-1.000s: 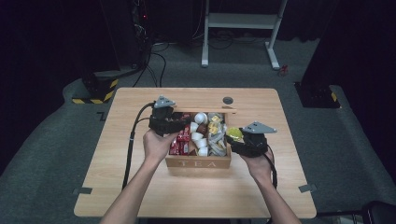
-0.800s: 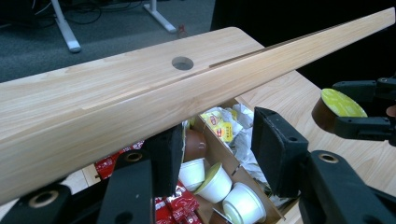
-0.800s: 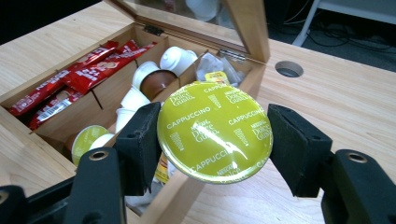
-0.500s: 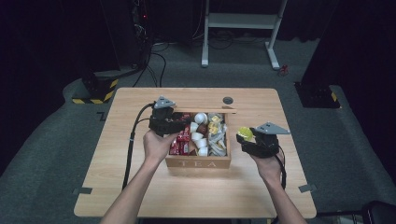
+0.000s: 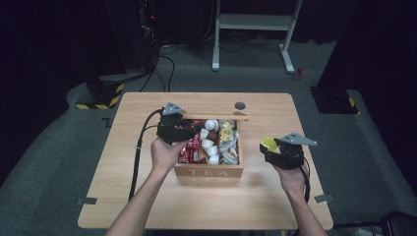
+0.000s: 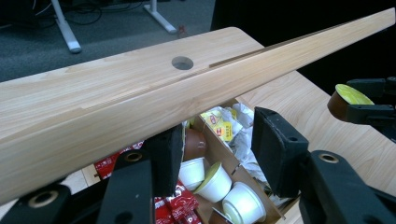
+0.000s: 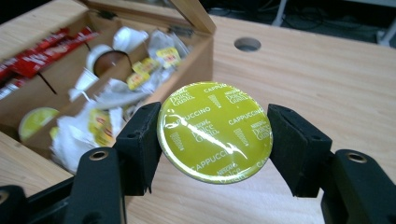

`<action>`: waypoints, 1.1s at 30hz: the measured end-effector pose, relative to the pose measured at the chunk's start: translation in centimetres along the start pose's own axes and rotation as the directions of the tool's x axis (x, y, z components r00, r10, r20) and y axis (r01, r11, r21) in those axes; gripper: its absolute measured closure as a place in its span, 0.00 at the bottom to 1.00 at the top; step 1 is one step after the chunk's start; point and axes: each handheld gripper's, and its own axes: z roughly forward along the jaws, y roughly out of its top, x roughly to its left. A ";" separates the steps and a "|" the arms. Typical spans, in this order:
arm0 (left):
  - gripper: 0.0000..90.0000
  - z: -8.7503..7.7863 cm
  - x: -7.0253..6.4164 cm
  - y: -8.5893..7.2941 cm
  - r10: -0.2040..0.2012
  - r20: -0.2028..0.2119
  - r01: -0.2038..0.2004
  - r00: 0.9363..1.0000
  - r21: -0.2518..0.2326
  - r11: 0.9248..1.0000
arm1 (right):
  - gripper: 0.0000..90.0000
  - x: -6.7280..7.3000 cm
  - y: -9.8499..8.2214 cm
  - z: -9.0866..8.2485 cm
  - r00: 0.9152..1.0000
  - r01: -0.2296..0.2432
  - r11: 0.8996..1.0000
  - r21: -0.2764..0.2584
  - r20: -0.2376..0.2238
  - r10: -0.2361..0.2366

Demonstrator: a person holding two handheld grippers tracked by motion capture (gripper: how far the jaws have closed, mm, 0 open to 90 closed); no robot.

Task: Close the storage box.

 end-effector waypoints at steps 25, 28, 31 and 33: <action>0.60 0.0 0.0 0.0 0.010 -0.014 -0.010 1.000 0.007 1.000 | 0.42 -2.2 -5.8 2.3 0.993 -0.111 0.989 0.098 0.053 0.107; 0.60 0.1 -0.1 0.0 0.002 -0.013 -0.002 1.000 0.000 1.000 | 0.42 -2.1 -6.2 2.7 0.993 -0.110 0.988 0.111 0.054 0.105; 0.60 0.0 -0.1 0.1 -0.001 -0.011 0.001 1.000 0.003 1.000 | 0.42 -2.0 -6.4 3.1 0.993 -0.105 0.987 0.120 0.061 0.098; 0.60 0.0 -0.1 0.1 0.002 -0.011 -0.002 1.000 0.006 1.000 | 0.42 -1.9 -6.5 3.3 0.993 -0.105 0.987 0.122 0.063 0.098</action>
